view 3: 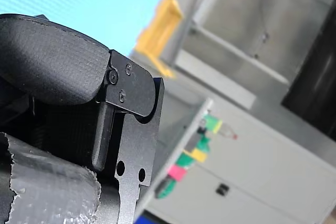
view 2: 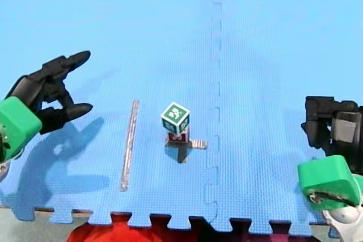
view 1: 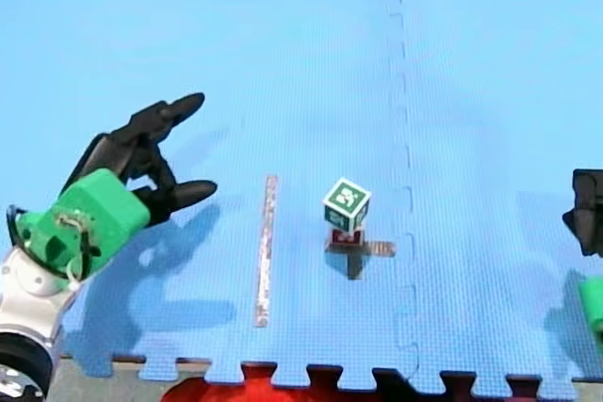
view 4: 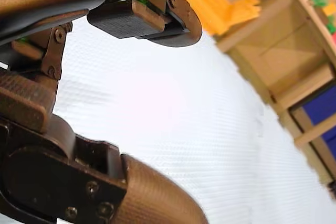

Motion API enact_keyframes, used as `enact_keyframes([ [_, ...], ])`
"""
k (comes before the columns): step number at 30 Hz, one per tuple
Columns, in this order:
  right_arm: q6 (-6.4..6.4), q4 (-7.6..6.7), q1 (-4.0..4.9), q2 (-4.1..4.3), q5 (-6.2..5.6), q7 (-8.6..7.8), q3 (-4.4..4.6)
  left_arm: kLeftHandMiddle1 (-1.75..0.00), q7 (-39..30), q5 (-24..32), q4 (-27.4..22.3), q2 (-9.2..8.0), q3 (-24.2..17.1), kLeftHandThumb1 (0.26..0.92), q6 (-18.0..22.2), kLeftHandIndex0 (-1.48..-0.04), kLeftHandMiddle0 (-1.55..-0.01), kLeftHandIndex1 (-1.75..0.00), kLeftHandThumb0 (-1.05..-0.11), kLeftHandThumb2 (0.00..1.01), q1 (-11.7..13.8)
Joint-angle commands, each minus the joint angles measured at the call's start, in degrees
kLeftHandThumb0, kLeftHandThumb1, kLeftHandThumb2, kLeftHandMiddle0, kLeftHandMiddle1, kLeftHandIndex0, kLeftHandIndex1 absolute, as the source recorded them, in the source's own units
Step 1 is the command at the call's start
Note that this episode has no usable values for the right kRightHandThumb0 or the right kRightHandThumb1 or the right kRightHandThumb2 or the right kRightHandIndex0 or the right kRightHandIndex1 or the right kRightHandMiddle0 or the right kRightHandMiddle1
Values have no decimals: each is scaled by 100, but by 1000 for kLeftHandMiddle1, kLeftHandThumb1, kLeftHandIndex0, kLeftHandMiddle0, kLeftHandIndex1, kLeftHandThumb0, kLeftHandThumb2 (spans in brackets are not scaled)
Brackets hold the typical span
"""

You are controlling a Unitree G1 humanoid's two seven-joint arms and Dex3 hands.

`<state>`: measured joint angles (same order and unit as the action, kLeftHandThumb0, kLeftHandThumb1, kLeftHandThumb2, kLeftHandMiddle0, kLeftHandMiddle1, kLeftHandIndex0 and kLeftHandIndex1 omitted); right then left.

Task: Stack cube left

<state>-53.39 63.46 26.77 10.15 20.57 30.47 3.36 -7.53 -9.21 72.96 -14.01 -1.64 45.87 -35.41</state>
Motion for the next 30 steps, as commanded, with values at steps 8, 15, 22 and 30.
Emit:
enact_keyframes([
  [8, 818, 486, 1091, -325, -191, -776, 100, -1746, 602, -266, 213, -206, 54, 921, -181, -384, -459, -5, -986, 555, -65],
  [15, 963, 620, 1301, -393, -96, -708, 232, -1746, 636, -227, 259, -260, -27, 921, -277, -375, -429, -1, -1009, 649, -123],
  [22, 1043, 683, 1410, -490, -106, -677, 290, -1746, 621, -247, 269, -292, -40, 921, -364, -376, -423, -1, -1037, 683, -223],
  [30, 1039, 751, 1398, -510, -114, -655, 310, -1493, 476, -210, 266, -260, -67, 921, -345, -372, -429, 0, -1047, 704, -269],
])
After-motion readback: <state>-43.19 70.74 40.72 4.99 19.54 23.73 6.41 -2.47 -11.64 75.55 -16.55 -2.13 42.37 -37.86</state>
